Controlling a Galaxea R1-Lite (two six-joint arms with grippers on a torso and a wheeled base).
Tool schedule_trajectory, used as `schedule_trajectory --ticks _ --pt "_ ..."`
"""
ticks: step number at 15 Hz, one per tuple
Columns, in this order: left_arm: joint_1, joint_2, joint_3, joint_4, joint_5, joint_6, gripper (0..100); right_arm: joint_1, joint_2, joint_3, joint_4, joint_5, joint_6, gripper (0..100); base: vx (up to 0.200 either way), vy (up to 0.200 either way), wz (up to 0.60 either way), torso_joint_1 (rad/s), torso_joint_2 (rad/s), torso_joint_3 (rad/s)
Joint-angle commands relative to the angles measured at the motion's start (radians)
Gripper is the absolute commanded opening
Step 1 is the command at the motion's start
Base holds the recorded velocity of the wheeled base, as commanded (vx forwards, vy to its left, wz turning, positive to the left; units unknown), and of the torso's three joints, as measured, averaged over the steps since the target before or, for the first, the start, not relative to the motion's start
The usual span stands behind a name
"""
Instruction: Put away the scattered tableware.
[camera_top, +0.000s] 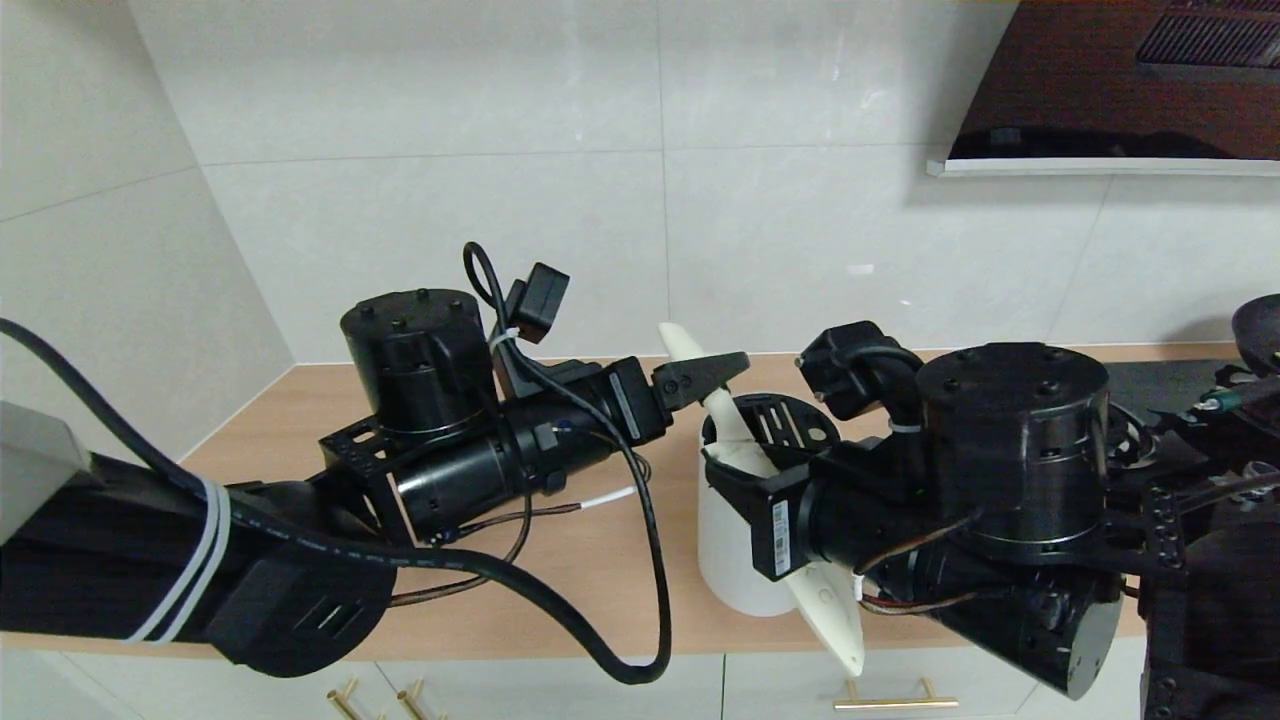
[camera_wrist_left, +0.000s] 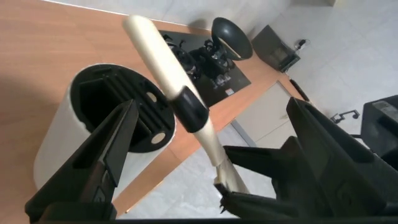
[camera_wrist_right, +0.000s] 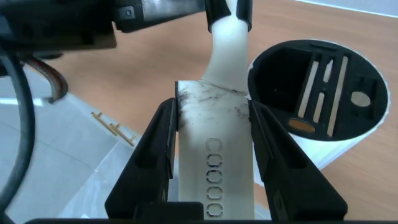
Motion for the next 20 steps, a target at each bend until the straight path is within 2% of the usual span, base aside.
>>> schedule_trajectory --ticks 1,9,10,20 --pt "-0.002 0.018 0.0 -0.002 -0.001 0.0 100 0.009 0.005 0.002 0.0 0.0 0.0 0 0.0 0.0 0.0 0.0 0.0 0.0" --pt "-0.002 0.04 -0.014 -0.009 0.001 0.0 100 0.026 0.01 0.007 0.001 0.0 0.002 0 0.0 0.0 0.0 0.0 0.0 0.0" --pt "-0.002 0.044 -0.014 -0.009 0.001 0.0 0 0.026 0.011 0.007 0.0 0.0 0.003 0 0.0 0.0 0.0 0.0 0.0 0.0" --pt "-0.002 0.047 -0.019 -0.009 -0.001 -0.002 0 0.026 0.011 0.008 0.001 -0.002 0.005 0 0.0 0.0 0.0 0.0 0.0 0.0"
